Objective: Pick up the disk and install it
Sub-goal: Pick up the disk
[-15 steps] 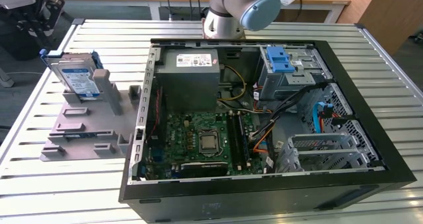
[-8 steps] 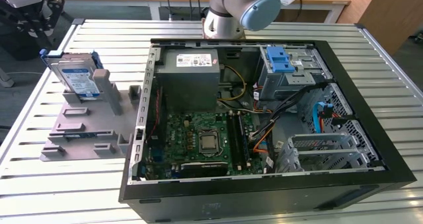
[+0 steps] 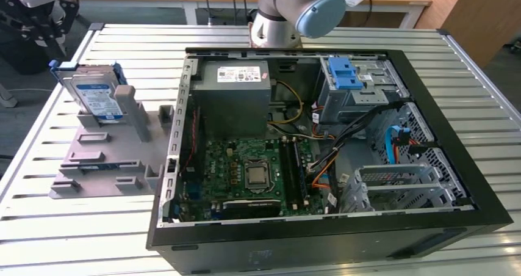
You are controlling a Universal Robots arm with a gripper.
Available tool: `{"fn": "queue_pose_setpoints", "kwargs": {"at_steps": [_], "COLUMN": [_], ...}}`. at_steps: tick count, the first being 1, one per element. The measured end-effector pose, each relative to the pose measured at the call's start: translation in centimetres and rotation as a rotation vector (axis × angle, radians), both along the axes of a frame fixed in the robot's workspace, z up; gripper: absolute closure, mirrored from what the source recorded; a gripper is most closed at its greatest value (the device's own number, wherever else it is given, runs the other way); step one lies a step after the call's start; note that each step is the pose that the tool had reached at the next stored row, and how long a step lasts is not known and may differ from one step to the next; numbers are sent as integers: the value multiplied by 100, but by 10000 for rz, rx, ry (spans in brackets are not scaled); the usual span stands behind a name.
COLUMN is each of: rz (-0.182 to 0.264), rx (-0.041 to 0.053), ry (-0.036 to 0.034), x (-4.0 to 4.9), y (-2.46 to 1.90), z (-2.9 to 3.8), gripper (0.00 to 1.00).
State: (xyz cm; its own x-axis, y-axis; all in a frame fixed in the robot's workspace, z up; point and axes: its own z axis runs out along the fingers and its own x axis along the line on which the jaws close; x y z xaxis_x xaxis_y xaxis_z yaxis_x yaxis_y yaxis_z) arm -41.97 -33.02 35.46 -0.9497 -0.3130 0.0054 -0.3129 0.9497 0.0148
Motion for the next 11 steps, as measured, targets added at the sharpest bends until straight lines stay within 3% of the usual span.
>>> {"fn": "queue_pose_setpoints", "kwargs": {"at_steps": [11], "rz": [1937], "rx": [-4], "ry": [1], "x": [0], "y": [0], "z": [-9], "gripper": [89]}}
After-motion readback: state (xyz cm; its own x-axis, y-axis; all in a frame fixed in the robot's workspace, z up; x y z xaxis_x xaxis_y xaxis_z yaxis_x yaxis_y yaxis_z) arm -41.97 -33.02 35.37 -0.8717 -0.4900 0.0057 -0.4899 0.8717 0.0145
